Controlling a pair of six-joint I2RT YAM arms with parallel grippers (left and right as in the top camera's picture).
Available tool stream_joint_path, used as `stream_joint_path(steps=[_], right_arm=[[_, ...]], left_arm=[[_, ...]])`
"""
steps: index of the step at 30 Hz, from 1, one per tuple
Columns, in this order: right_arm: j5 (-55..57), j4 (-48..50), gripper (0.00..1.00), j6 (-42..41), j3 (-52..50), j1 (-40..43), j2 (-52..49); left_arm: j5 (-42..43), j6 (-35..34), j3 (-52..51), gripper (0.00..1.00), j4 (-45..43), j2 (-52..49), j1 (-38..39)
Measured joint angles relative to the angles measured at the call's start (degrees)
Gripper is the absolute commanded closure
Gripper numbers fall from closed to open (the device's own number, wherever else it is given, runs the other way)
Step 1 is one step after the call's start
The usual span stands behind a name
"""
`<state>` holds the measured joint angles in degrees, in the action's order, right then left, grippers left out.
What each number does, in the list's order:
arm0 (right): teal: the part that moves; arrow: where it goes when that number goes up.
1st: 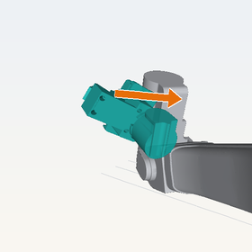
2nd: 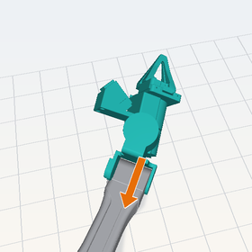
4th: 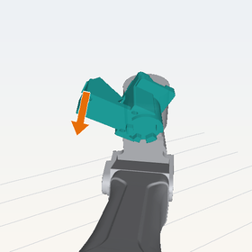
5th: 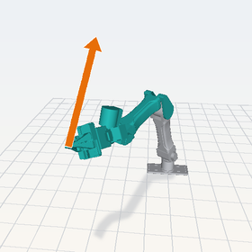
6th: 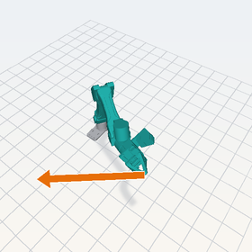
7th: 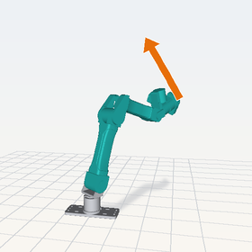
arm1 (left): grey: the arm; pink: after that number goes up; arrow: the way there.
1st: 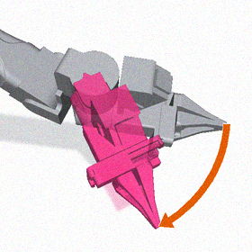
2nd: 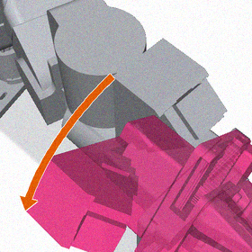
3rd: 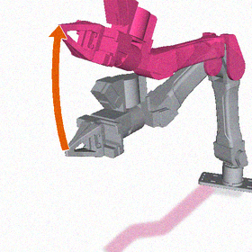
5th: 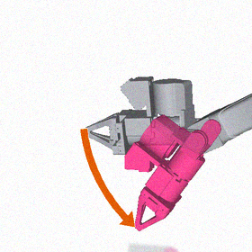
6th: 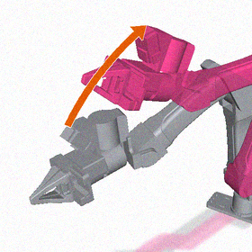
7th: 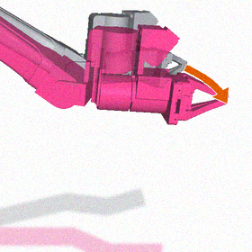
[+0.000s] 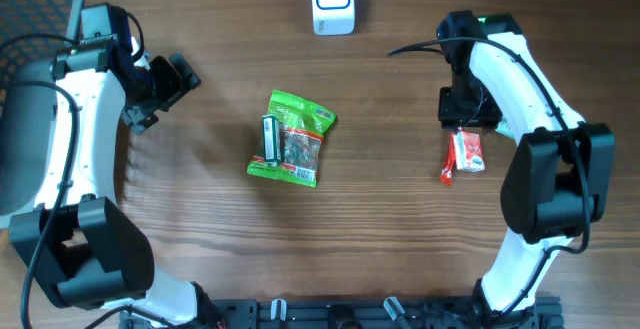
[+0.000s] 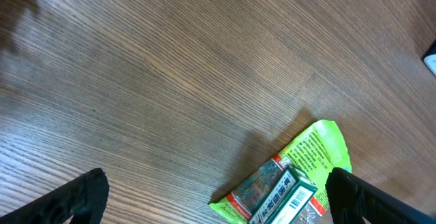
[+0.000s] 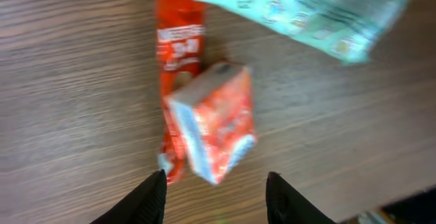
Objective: Scan the item barcode
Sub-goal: 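Lower the tissue pack to the right side and release it, then reach the right gripper to the green AXE oil box by the snack bag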
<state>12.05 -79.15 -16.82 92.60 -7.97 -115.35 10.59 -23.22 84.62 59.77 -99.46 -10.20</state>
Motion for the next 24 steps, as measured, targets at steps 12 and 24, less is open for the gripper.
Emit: stream_joint_path(steps=[12, 24], right_arm=[[-34.7, 16.3, 0.53, 8.1, -0.3, -14.0, 0.0], [-22.8, 30.5, 0.5, -9.8, -0.3, -36.1, 0.0]], left_arm=[[0.0, 0.0, 0.0, 0.0, 0.0, 0.0, 0.0], [0.0, 0.0, 0.0, 0.0, 0.0, 0.0, 0.0]])
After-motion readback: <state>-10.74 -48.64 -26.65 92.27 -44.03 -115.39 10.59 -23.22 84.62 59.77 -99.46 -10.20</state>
